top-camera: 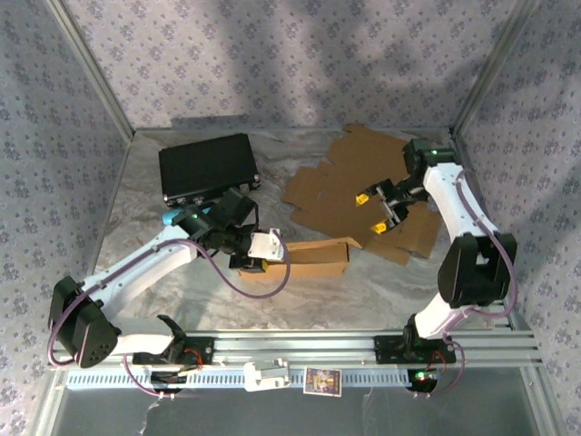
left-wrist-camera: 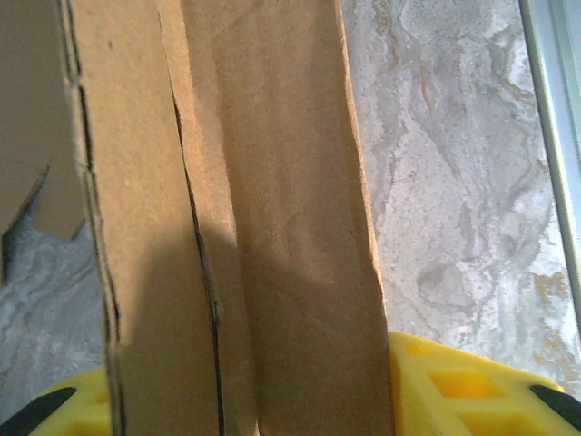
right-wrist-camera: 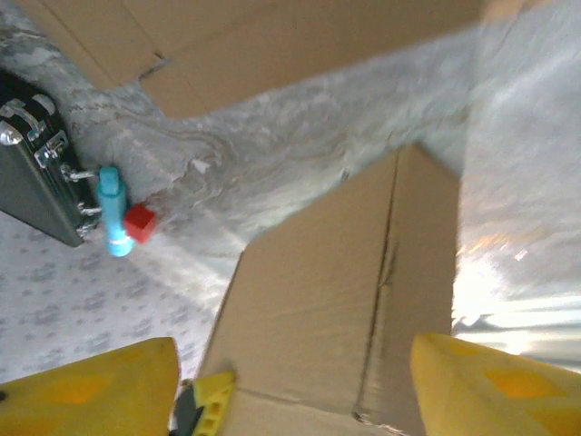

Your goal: Fold the paper box

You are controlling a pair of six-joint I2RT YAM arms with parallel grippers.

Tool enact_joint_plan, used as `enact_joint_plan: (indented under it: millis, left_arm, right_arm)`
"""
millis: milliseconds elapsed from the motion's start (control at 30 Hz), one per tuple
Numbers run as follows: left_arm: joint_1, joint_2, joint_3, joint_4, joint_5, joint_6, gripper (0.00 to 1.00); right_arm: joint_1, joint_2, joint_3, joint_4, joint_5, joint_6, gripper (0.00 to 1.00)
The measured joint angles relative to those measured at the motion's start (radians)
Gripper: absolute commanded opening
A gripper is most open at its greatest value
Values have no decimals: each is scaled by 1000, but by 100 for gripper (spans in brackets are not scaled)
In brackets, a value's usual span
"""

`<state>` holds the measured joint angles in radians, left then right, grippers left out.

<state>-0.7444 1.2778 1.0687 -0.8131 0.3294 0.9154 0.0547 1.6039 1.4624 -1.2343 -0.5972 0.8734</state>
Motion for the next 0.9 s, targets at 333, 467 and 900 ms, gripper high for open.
enact_joint_plan:
  millis: [333, 467, 900]
  left_arm:
    - [0, -31, 4, -105, 3, -30, 50]
    - [0, -31, 4, -105, 0, -30, 51]
    - [0, -31, 4, -103, -5, -35, 56]
  right_arm:
    - [262, -471, -96, 228, 344, -464, 63]
    - [351, -515, -118, 233, 382, -590, 64]
    - [649, -440, -136, 68, 536, -699, 57]
